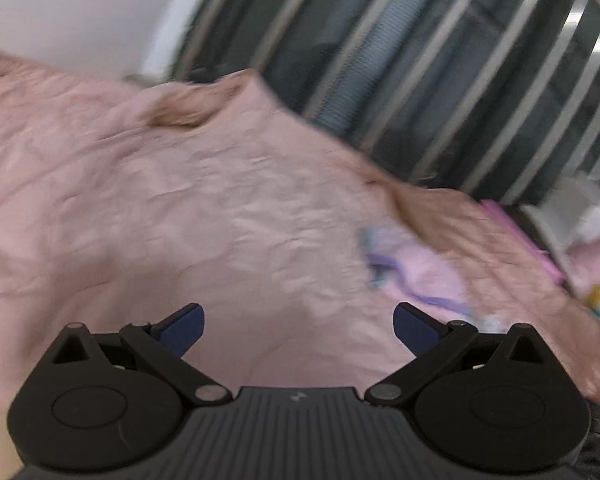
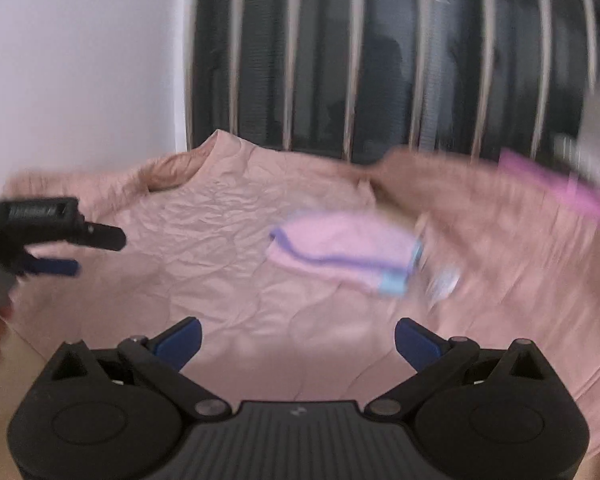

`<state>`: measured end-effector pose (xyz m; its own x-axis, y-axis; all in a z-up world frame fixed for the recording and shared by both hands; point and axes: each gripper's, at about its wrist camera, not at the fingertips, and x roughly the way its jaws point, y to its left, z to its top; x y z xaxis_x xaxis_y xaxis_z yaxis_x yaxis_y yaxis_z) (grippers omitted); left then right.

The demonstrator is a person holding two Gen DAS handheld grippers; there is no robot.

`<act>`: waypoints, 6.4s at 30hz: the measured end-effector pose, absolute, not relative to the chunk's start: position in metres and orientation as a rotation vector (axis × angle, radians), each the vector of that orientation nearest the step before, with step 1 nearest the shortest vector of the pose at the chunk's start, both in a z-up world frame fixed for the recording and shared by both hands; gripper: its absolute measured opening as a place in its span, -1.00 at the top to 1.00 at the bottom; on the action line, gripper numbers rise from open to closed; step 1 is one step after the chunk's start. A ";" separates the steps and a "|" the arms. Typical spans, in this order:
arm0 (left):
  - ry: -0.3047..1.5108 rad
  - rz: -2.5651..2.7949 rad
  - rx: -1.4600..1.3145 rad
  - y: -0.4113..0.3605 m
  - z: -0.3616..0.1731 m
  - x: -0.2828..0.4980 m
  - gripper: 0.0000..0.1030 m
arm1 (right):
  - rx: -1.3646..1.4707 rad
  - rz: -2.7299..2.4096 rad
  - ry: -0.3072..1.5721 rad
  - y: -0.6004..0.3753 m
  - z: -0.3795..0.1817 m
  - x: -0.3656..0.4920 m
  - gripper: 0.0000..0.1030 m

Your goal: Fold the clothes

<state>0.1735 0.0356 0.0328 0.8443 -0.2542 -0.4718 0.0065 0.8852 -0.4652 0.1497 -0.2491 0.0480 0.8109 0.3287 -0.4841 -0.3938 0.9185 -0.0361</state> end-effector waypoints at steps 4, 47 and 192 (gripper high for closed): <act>0.582 -0.238 -0.465 0.026 0.020 0.176 -0.99 | 0.048 0.429 0.526 -0.267 0.024 0.156 -1.00; 0.512 -0.278 -0.370 0.007 0.032 0.164 -0.99 | 0.298 0.252 0.582 -0.304 0.000 0.181 -1.00; -0.229 -0.536 -0.444 0.014 0.193 0.107 0.90 | -0.097 0.193 -0.250 -0.269 0.331 0.076 0.88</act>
